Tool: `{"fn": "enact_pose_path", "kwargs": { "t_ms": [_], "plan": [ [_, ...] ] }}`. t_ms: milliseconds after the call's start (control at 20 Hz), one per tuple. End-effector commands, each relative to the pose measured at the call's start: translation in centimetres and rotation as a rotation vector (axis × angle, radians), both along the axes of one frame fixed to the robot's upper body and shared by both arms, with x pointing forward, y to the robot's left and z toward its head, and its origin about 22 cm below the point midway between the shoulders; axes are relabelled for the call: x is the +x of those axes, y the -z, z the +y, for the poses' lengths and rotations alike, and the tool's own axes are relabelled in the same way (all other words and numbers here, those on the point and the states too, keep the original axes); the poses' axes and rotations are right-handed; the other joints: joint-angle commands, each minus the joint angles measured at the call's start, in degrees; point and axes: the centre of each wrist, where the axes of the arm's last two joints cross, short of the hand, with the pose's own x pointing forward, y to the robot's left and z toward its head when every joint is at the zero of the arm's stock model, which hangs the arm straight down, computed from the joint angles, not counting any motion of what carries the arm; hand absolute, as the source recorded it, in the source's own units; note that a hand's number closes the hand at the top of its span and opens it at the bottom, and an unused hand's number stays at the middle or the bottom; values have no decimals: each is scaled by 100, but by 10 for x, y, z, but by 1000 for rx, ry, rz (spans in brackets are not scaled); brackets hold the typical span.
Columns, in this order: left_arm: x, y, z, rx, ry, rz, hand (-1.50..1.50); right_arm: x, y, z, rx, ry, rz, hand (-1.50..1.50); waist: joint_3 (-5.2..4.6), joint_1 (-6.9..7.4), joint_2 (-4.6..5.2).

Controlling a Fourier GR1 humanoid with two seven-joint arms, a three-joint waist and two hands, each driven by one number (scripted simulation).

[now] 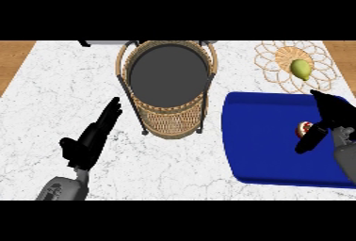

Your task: Pick the cupcake from the tray and place it in the tiered basket

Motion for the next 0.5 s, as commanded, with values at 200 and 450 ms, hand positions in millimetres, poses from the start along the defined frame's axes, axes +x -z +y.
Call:
{"fn": "enact_pose_path", "kwargs": {
  "t_ms": [200,450],
  "plan": [
    [-4,6,4,7,-2,-1,0,10,17,-17,-19,112,39,-150,0,21,6],
    [0,10,-2,2,-16,15,0,-14,49,-31,-9,105,52,-150,0,-15,1]
  ]
}}
